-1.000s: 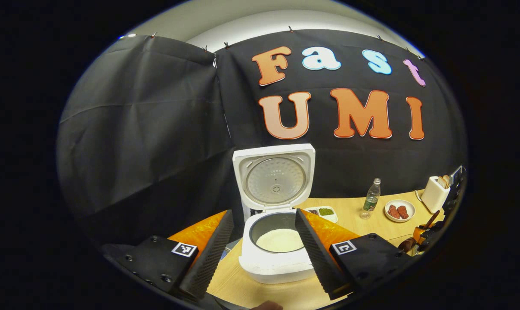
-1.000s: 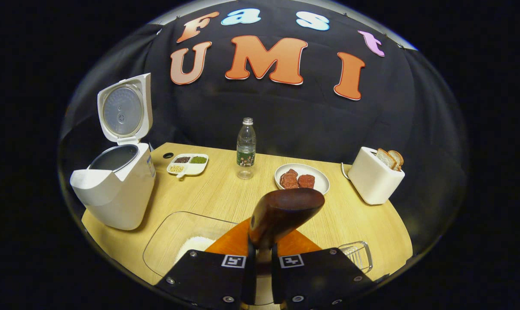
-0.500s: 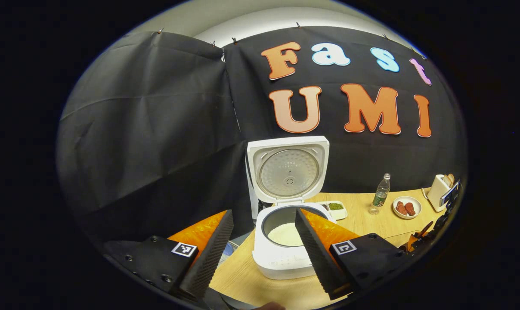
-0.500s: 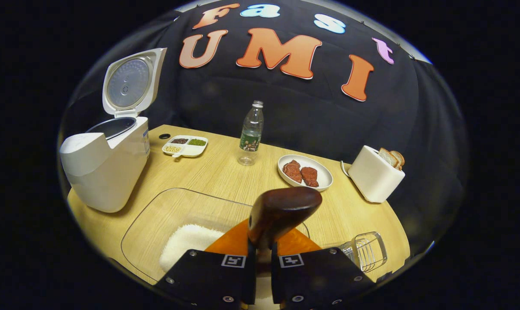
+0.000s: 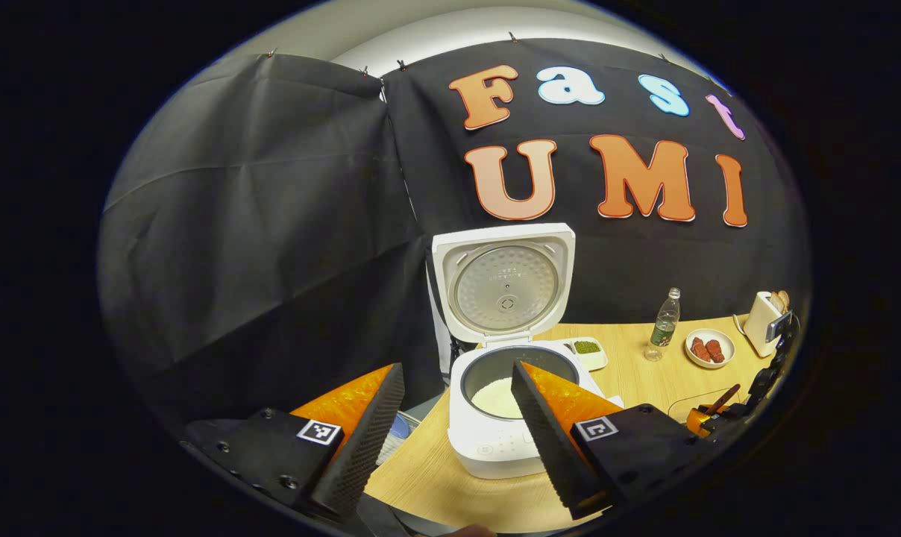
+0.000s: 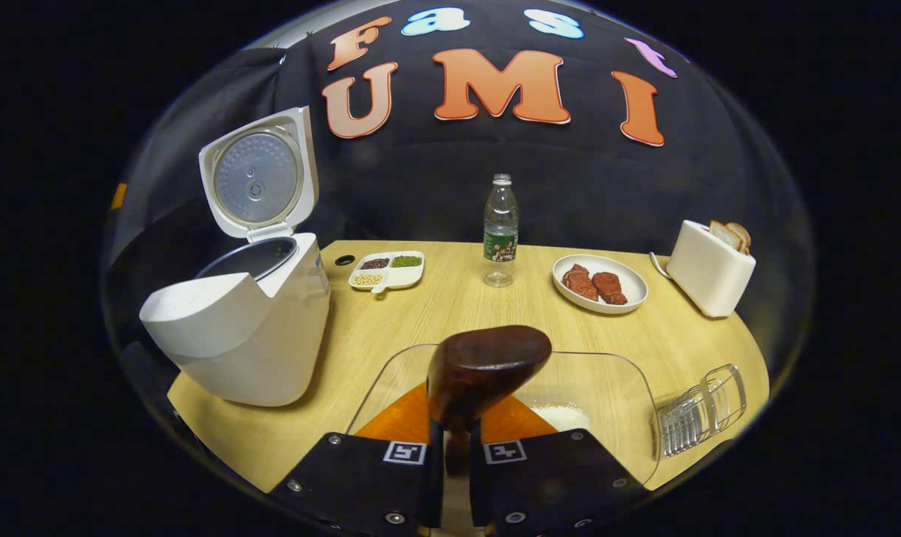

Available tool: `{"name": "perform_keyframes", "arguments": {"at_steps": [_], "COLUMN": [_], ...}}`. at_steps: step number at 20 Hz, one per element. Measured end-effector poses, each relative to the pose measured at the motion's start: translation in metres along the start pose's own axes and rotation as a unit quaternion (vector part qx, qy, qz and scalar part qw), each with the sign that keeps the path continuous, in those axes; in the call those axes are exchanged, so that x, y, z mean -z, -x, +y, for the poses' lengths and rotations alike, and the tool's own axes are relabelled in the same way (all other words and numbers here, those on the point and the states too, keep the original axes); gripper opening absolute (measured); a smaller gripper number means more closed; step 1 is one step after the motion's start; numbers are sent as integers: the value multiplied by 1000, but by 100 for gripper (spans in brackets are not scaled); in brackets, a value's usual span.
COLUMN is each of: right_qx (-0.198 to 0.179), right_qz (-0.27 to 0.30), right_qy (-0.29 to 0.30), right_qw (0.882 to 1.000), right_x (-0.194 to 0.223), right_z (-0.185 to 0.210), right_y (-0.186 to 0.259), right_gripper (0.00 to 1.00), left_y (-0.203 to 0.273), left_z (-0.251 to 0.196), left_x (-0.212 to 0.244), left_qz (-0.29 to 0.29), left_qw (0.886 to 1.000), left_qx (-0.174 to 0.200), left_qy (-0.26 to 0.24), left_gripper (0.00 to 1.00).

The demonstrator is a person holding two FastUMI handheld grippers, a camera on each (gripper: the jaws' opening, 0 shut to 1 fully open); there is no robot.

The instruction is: Close the left gripper, press the button to open the rice cooker; take a wooden spoon from the chopstick holder with the right hand, scoop a spoonful of rice and pour it into the rice cooker, then put the wooden spoon back into the chopstick holder.

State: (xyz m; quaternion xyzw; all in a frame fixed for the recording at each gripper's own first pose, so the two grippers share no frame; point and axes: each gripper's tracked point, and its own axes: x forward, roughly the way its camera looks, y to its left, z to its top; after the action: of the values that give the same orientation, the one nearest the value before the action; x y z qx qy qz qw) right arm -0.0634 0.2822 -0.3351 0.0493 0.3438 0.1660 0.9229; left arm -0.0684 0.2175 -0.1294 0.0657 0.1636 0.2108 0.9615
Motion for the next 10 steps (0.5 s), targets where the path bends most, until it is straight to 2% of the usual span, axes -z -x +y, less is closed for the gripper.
{"name": "perform_keyframes", "arguments": {"at_steps": [3,5,10], "right_qx": [-23,-43,-84], "right_qz": [30,57,101], "right_qy": [-68,-131,-279], "right_qw": [997,989,951], "right_x": [3,7,16], "right_z": [5,5,0], "right_y": [-2,-3,-7], "right_gripper": [14,14,14], "left_y": [-3,-3,-4], "left_z": [3,5,4], "left_x": [2,3,2], "left_qz": [4,5,2], "left_qw": [1000,1000,1000], "left_qx": [0,0,3], "left_qy": [-1,-3,-9], "left_gripper": [98,98,98]}}
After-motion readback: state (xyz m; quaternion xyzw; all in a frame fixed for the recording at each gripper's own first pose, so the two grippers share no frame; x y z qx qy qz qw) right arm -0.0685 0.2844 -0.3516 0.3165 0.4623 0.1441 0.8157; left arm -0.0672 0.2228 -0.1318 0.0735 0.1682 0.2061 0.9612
